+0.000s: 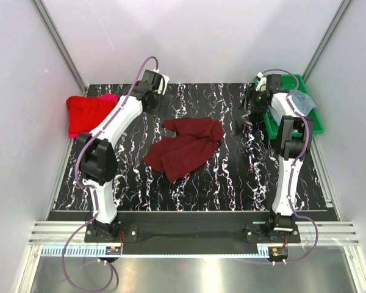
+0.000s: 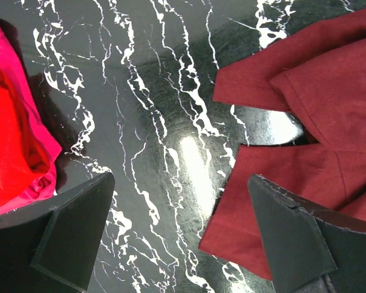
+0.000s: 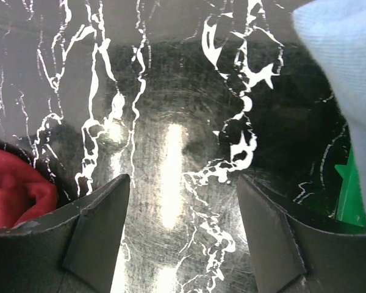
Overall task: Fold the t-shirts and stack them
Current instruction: Flatten the tshirt out
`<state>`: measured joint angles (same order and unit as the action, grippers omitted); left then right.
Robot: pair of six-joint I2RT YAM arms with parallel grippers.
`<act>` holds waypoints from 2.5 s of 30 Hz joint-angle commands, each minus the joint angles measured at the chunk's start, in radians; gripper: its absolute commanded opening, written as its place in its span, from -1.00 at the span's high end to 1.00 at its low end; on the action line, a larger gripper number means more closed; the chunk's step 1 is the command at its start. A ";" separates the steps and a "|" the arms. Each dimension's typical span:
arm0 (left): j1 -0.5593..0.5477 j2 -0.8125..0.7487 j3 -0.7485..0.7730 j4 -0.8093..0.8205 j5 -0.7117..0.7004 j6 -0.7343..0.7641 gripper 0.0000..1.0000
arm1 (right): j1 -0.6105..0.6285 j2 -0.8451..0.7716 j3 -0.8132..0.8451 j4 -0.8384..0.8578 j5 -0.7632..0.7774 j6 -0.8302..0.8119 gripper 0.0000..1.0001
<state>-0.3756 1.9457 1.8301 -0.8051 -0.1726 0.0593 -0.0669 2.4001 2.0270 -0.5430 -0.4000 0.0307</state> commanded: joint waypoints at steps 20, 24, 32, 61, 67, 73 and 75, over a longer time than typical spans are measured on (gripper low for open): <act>-0.020 -0.027 0.057 0.043 -0.021 0.011 -0.97 | 0.002 -0.030 0.151 0.012 -0.092 -0.049 -0.61; -0.031 -0.019 0.086 0.041 -0.030 0.016 -0.98 | 0.058 -0.028 0.292 -0.012 -0.158 -0.045 -0.64; 0.001 -0.062 0.003 0.044 -0.087 -0.036 -0.98 | 0.147 -0.245 0.096 0.008 -0.128 0.080 -0.99; 0.231 -0.159 -0.408 0.032 0.441 -0.249 -0.81 | 0.507 -0.138 0.012 -0.166 -0.105 -0.433 -0.62; 0.239 -0.127 -0.416 0.047 0.493 -0.256 -0.71 | 0.538 -0.076 0.042 -0.198 -0.128 -0.433 -0.64; 0.241 -0.065 -0.365 0.057 0.527 -0.263 -0.71 | 0.565 -0.025 0.087 -0.224 -0.137 -0.434 -0.53; 0.241 -0.059 -0.358 0.053 0.524 -0.263 -0.71 | 0.572 -0.025 0.088 -0.207 -0.111 -0.427 -0.02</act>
<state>-0.1371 1.8717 1.4250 -0.7784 0.3099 -0.1925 0.4835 2.3756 2.0609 -0.7559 -0.5064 -0.3935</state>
